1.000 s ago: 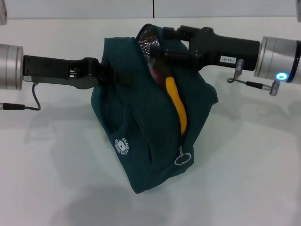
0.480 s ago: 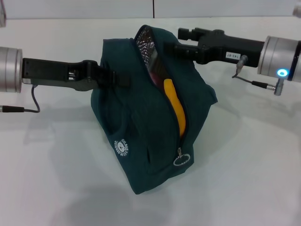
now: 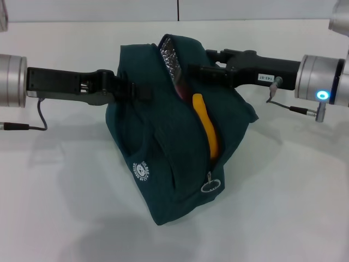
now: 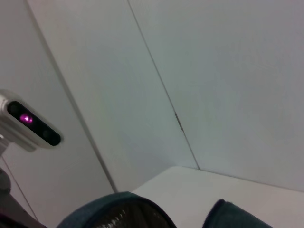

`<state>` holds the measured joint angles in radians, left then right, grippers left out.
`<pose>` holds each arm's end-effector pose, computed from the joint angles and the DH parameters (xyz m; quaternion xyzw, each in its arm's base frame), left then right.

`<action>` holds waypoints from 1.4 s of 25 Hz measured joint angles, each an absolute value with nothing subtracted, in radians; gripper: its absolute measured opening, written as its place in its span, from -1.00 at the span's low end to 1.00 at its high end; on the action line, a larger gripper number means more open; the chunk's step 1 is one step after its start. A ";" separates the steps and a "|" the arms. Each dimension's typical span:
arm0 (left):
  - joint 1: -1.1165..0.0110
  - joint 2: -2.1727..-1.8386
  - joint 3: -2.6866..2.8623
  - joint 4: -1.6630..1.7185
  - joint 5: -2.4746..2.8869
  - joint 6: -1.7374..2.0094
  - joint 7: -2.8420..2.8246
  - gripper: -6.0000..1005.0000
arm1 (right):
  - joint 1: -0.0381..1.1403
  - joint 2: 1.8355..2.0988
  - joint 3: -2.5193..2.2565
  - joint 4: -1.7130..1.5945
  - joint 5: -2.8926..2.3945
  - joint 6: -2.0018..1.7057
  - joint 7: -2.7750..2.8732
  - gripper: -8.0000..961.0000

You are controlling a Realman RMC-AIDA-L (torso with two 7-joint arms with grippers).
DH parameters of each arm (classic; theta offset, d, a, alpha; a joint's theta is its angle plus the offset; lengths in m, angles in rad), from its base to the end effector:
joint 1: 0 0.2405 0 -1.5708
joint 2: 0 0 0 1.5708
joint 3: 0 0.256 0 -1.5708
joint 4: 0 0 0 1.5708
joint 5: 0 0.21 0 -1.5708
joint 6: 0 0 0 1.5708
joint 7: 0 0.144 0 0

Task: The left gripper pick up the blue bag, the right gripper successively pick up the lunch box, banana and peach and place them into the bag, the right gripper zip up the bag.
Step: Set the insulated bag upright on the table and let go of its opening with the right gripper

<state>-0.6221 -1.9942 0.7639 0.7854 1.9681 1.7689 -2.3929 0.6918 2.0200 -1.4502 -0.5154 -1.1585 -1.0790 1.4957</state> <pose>-0.2141 0.3456 0.0437 0.8134 0.5331 0.2261 0.0560 0.1730 0.3951 -0.0492 -0.9018 0.2646 0.3110 0.1414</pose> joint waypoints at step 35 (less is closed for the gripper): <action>-0.618 -1.999 0.764 0.784 1.974 1.770 -2.393 -0.82 | 0.650 2.023 -1.510 -0.509 -1.080 -1.049 1.637 -0.09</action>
<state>-0.6178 -1.9988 0.7639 0.7843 1.9742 1.7699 -2.3928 0.6503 2.0232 -1.5101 -0.5090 -1.0803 -1.0492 1.6369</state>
